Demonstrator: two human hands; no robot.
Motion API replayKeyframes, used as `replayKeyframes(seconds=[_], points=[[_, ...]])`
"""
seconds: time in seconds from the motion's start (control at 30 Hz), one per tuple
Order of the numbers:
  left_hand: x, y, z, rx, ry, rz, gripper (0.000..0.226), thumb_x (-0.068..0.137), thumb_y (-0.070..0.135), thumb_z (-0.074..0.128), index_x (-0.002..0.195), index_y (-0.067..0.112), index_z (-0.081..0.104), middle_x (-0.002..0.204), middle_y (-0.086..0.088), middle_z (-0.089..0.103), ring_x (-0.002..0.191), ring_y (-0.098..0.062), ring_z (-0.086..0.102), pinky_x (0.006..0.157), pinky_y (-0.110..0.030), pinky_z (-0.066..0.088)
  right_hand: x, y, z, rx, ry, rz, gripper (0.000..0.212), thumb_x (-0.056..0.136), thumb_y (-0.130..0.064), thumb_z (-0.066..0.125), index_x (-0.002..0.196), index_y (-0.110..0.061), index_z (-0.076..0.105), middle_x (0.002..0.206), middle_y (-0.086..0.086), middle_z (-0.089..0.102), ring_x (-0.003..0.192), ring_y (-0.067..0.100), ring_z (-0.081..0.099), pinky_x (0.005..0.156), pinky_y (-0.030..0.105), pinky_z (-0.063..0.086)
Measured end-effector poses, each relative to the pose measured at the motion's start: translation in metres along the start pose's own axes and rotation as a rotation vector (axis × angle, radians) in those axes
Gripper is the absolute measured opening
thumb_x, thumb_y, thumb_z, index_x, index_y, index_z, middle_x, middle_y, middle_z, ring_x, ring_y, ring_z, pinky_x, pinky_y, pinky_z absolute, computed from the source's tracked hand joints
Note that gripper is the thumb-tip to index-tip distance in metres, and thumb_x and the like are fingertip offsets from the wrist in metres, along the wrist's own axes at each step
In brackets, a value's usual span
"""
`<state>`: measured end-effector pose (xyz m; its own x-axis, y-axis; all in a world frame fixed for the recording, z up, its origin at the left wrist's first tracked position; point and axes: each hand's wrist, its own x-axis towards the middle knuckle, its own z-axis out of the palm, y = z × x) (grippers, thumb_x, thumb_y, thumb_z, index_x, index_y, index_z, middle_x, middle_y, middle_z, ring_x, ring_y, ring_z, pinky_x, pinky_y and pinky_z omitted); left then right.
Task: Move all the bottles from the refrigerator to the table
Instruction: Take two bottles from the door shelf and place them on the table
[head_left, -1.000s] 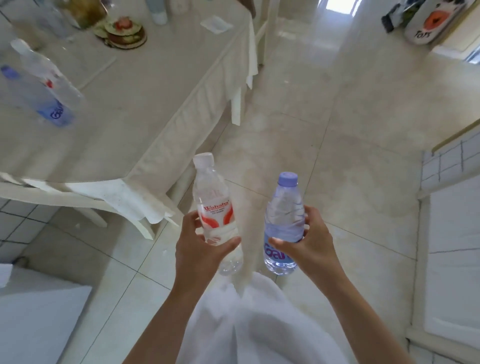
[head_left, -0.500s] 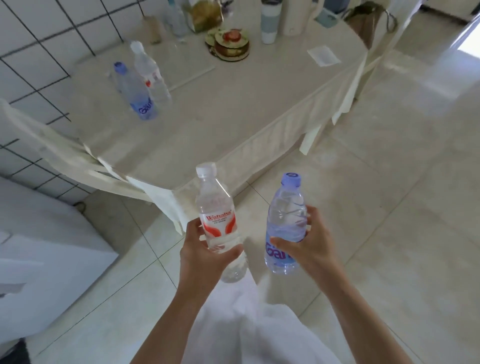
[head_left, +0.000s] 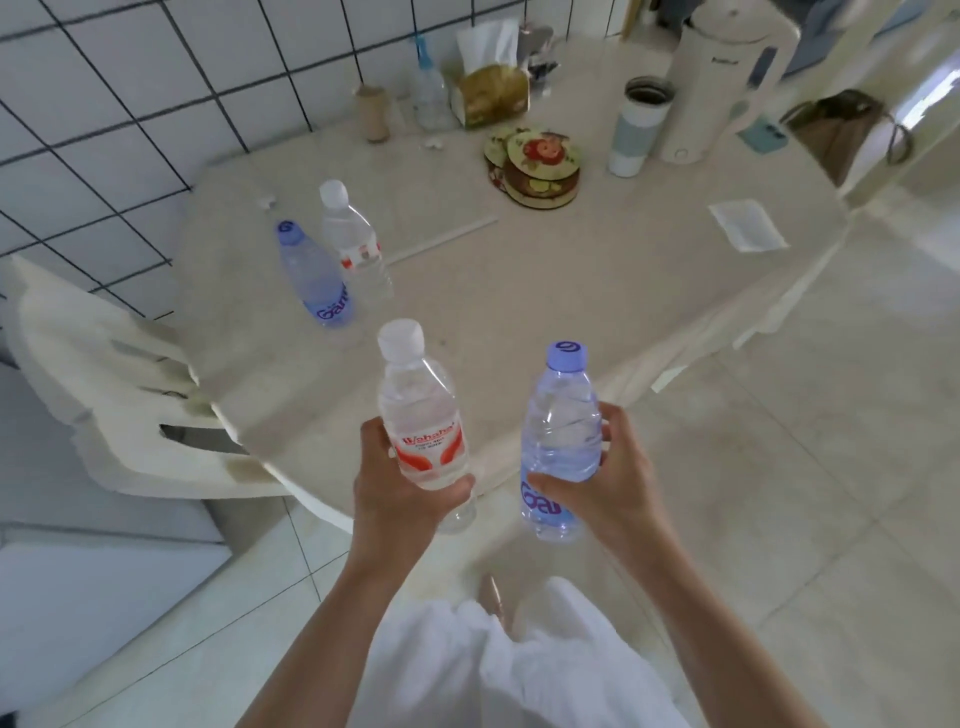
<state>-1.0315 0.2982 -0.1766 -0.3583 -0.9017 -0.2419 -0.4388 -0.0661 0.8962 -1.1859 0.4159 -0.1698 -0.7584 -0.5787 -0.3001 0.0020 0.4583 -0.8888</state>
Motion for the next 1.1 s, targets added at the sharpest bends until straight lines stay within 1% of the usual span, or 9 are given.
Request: replayKeyframes(seconds=[0.2, 0.33, 0.43, 0.57, 0.63, 0.73, 0.87, 1.0, 1.1], points=[[0.058, 0.012, 0.026, 0.012, 0.045, -0.022, 0.076, 0.051, 0.011, 0.094, 0.105, 0.031, 0.045, 0.090, 0.019, 0.063, 0.078, 0.011, 0.062, 0.064, -0.014, 0.047, 0.080, -0.017, 0.005, -0.019, -0.104, -0.064, 0.069, 0.051, -0.017, 0.088, 0.104, -0.035, 0.046, 0.101, -0.011, 0.061, 0.092, 0.009, 0.064, 0.070, 0.018, 0.048], [0.100, 0.026, 0.052, -0.001, 0.108, -0.050, 0.079, 0.051, 0.011, 0.094, 0.108, 0.034, 0.043, 0.093, 0.020, 0.062, 0.079, 0.017, 0.059, 0.062, -0.001, 0.043, 0.142, -0.031, 0.010, -0.056, -0.170, -0.080, 0.075, 0.051, -0.012, 0.087, 0.112, -0.029, 0.047, 0.106, -0.006, 0.060, 0.096, 0.015, 0.063, 0.078, 0.031, 0.053], [0.137, 0.043, 0.075, -0.011, 0.186, -0.067, 0.080, 0.050, 0.012, 0.094, 0.103, 0.041, 0.041, 0.091, 0.025, 0.059, 0.077, 0.020, 0.057, 0.062, 0.001, 0.040, 0.198, -0.044, 0.010, -0.123, -0.253, -0.105, 0.077, 0.056, -0.010, 0.086, 0.120, -0.027, 0.046, 0.113, -0.004, 0.057, 0.101, 0.015, 0.059, 0.076, 0.020, 0.046], [0.191, 0.062, 0.101, -0.029, 0.308, -0.110, 0.076, 0.050, 0.009, 0.093, 0.097, 0.044, 0.045, 0.092, 0.018, 0.065, 0.080, 0.008, 0.062, 0.070, -0.017, 0.047, 0.270, -0.061, 0.012, -0.180, -0.355, -0.178, 0.078, 0.056, -0.010, 0.085, 0.123, -0.023, 0.047, 0.113, 0.000, 0.053, 0.100, 0.017, 0.055, 0.078, 0.023, 0.042], [0.216, 0.067, 0.111, -0.016, 0.360, -0.113, 0.076, 0.049, 0.008, 0.093, 0.099, 0.042, 0.046, 0.094, 0.016, 0.066, 0.082, 0.002, 0.064, 0.072, -0.022, 0.048, 0.304, -0.064, 0.020, -0.205, -0.386, -0.193, 0.069, 0.056, -0.014, 0.083, 0.116, -0.020, 0.050, 0.107, 0.002, 0.054, 0.093, 0.017, 0.057, 0.073, 0.024, 0.046], [0.259, 0.073, 0.125, -0.002, 0.451, -0.124, 0.079, 0.049, 0.008, 0.093, 0.106, 0.036, 0.046, 0.096, 0.015, 0.066, 0.086, -0.011, 0.064, 0.072, -0.018, 0.044, 0.362, -0.060, 0.045, -0.299, -0.481, -0.221, 0.049, 0.052, -0.030, 0.073, 0.093, -0.010, 0.054, 0.091, 0.009, 0.062, 0.076, 0.028, 0.064, 0.057, 0.021, 0.046], [0.306, 0.070, 0.136, 0.057, 0.569, -0.134, 0.074, 0.053, 0.017, 0.090, 0.109, 0.034, 0.046, 0.099, -0.001, 0.068, 0.088, -0.022, 0.065, 0.076, -0.031, 0.049, 0.407, -0.070, 0.075, -0.255, -0.465, -0.306, 0.042, 0.057, -0.034, 0.071, 0.086, -0.014, 0.049, 0.085, 0.009, 0.061, 0.068, 0.018, 0.057, 0.056, 0.020, 0.042], [0.338, 0.055, 0.137, 0.082, 0.620, -0.127, 0.070, 0.057, 0.017, 0.087, 0.112, 0.030, 0.046, 0.099, -0.003, 0.069, 0.088, -0.026, 0.065, 0.076, -0.037, 0.052, 0.429, -0.086, 0.104, -0.183, -0.483, -0.401, 0.040, 0.058, -0.027, 0.073, 0.084, -0.016, 0.045, 0.084, 0.012, 0.059, 0.064, 0.012, 0.047, 0.053, 0.013, 0.035], [0.355, 0.043, 0.136, 0.125, 0.631, -0.136, 0.064, 0.060, 0.021, 0.086, 0.114, 0.016, 0.051, 0.098, -0.004, 0.068, 0.089, -0.027, 0.065, 0.075, -0.036, 0.052, 0.438, -0.095, 0.122, -0.158, -0.475, -0.418, 0.029, 0.062, -0.014, 0.071, 0.069, -0.016, 0.043, 0.065, 0.005, 0.051, 0.054, 0.007, 0.040, 0.047, 0.015, 0.032]])
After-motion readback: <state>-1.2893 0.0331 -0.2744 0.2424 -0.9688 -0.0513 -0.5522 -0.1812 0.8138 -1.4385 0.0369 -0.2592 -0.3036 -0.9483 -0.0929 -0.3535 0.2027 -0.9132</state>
